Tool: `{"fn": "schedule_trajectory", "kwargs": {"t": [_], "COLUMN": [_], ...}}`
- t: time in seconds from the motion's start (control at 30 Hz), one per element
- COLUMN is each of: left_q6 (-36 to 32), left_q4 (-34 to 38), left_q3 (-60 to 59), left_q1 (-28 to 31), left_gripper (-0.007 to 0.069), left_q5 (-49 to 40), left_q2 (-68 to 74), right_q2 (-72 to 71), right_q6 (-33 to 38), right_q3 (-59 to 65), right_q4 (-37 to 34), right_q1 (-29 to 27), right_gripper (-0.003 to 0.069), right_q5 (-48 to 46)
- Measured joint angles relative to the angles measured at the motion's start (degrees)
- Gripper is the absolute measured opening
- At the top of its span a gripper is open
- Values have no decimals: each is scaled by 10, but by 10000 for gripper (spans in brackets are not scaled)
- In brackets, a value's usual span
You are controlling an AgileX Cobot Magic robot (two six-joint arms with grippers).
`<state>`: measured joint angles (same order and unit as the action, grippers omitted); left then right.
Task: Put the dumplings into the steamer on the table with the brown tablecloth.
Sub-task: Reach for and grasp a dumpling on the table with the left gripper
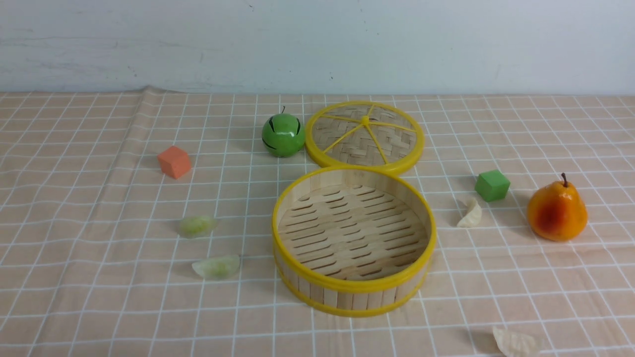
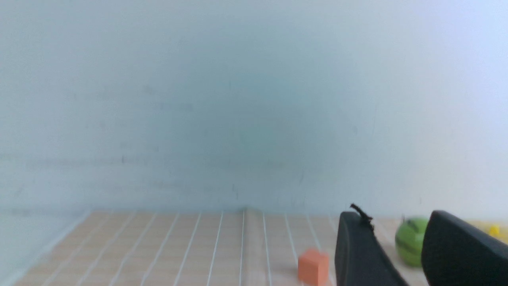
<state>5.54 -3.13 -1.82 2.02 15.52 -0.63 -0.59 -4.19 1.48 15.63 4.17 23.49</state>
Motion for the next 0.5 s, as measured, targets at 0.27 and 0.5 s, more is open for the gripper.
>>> {"fn": "schedule_trajectory", "kwargs": {"t": [0.27, 0.5], "left_q6": [117, 334], "left_q4": [1, -24], "left_q3": [0, 139], "left_q1": [0, 0], "left_gripper": [238, 52], "left_q5": [226, 122], "left_q2": [0, 2], "right_q2": [0, 3], "right_q6": [-136, -205], "right_q3": [0, -85], "right_q4": [7, -28], "right_q1": [0, 0], "right_gripper": [152, 152], "right_q5": [133, 71]}}
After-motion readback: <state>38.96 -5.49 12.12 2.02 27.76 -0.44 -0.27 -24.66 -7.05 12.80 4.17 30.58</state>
